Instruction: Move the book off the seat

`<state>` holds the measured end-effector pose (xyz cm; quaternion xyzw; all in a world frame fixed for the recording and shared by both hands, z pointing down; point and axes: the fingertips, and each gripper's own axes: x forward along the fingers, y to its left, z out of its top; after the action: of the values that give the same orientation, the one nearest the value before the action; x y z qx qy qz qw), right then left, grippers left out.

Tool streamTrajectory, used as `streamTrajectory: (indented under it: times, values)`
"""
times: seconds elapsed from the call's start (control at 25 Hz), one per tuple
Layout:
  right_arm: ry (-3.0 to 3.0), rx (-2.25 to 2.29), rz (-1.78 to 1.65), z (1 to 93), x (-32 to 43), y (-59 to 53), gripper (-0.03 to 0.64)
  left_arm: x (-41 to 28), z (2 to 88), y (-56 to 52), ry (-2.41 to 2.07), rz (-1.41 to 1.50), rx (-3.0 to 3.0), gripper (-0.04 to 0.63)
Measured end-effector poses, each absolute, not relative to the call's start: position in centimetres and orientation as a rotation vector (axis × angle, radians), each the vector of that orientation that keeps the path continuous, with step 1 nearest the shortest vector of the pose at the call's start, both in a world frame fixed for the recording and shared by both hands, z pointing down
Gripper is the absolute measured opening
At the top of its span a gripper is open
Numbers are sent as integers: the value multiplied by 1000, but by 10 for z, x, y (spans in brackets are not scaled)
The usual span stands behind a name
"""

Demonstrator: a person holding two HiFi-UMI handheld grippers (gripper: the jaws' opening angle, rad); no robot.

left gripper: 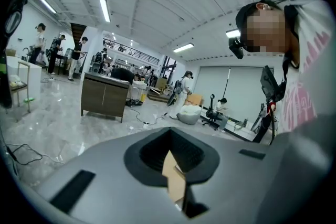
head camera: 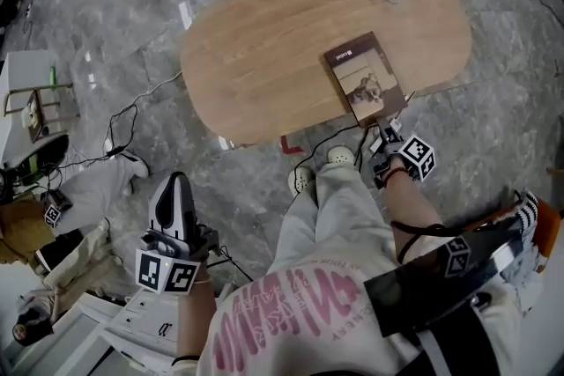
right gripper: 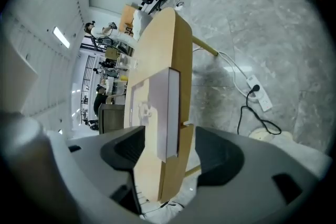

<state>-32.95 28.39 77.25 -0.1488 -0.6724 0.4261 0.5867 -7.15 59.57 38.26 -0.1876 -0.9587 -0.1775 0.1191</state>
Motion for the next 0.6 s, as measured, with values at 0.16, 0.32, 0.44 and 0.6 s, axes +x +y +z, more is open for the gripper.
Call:
streamTrajectory:
  times: [0.16,0.32,0.44,0.6]
  values:
    - [-1543,-344,1090,741,-347,283,291,-83,349,599,-2906,-501,-516,6]
    - [-1493,-474,1170,690,-364,302,285,-99,316,597,-2982,-485,-436,6]
    - [-1580,-586,1124,649,-377,301,221,-117,301,594,-3028,-470,-346,6]
    - [-1695,-683,1109,596,-388,294,48,-133,279,577,-3087,-436,-183,6]
